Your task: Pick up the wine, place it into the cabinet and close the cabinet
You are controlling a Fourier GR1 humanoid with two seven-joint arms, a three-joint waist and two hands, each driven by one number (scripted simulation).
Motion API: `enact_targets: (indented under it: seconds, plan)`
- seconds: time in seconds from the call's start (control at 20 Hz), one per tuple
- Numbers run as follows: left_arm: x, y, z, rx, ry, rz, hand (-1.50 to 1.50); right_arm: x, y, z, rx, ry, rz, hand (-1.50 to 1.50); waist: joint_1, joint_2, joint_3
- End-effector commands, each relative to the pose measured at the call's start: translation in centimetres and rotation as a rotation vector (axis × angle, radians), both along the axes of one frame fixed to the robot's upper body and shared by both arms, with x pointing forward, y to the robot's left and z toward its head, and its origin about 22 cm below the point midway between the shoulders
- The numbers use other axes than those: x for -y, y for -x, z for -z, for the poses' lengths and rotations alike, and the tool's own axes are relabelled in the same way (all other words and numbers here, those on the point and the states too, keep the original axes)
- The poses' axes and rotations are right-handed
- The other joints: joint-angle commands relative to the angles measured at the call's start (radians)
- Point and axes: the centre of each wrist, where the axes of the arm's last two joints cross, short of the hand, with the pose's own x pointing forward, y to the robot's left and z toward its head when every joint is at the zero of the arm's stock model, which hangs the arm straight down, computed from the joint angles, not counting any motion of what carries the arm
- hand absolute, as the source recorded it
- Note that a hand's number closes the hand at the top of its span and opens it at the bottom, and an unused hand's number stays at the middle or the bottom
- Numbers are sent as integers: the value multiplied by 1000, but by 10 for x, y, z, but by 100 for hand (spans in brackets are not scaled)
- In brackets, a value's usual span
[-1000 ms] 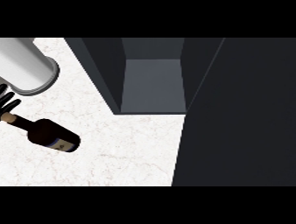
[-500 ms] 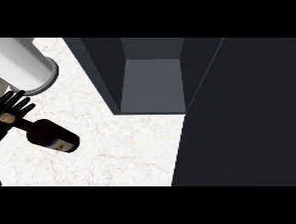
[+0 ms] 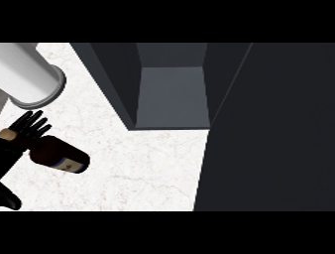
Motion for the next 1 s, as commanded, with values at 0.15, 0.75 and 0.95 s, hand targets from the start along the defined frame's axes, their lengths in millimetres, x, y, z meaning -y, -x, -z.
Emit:
enact_targets:
  seconds: [0.15, 0.75, 0.95]
  plan:
    - [13, -20, 27, -19, -3, 3, -150, 2, 25, -6, -1, 8, -85, -150, -7, 1, -1]
    - [15, 0, 76, -96, 64, -2, -150, -5, 20, 0, -14, -28, -98, -150, -4, 1, -2]
    - [31, -20, 73, -93, 74, 35, -150, 1, 21, -3, -10, -12, -84, -150, -9, 0, -1]
